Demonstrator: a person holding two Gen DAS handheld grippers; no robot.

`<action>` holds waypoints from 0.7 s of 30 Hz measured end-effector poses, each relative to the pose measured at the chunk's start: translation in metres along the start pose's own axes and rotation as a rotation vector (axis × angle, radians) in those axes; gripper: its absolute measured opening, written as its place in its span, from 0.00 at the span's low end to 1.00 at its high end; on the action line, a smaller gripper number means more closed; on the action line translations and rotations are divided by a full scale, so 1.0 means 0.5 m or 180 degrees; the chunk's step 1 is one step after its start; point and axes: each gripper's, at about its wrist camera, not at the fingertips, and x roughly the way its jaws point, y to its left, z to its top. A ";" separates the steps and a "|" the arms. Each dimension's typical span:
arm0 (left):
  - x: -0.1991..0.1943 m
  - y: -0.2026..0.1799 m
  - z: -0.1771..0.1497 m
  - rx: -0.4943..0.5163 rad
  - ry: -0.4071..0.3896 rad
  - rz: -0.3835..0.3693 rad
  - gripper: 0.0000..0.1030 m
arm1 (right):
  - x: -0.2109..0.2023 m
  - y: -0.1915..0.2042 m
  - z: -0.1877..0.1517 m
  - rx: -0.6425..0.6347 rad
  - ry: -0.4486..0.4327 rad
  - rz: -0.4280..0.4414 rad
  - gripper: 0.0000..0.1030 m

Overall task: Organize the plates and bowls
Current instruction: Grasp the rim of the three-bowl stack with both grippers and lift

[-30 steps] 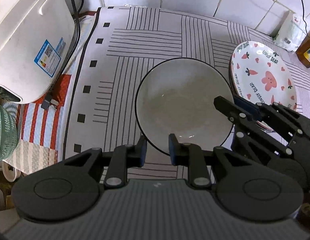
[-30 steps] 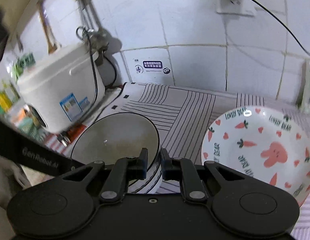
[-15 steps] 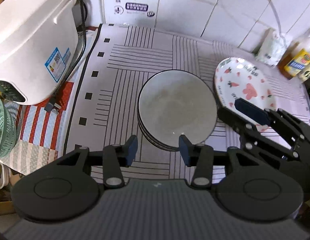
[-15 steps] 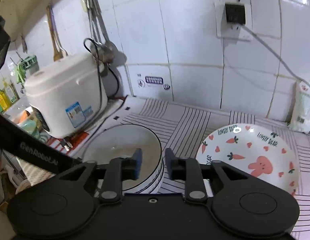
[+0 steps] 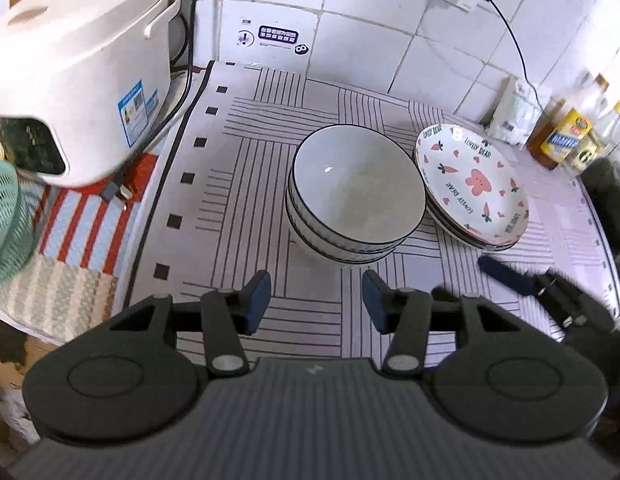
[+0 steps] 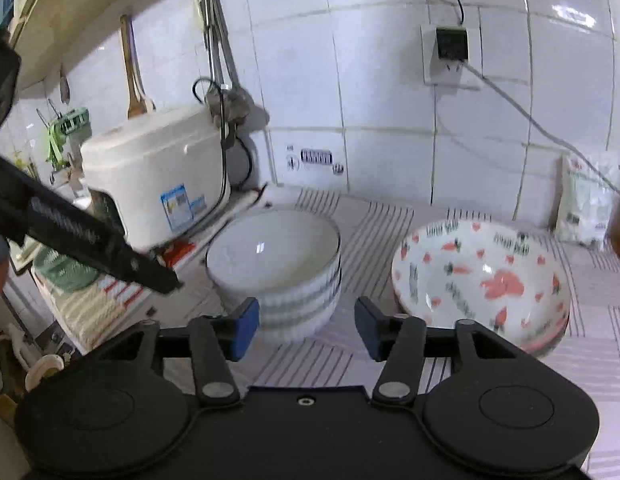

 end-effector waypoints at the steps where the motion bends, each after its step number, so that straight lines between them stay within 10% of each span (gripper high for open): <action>1: 0.001 0.006 -0.004 -0.0038 -0.0013 -0.0036 0.51 | 0.006 0.003 -0.014 -0.0029 0.0016 -0.0014 0.64; 6: -0.006 0.029 0.000 -0.0253 -0.0104 -0.0249 0.67 | 0.054 0.010 -0.066 -0.0103 0.0109 -0.0034 0.87; 21: 0.174 0.061 0.105 -0.0389 0.0187 -0.0495 0.81 | 0.227 0.021 -0.051 0.0084 0.0054 0.0080 0.97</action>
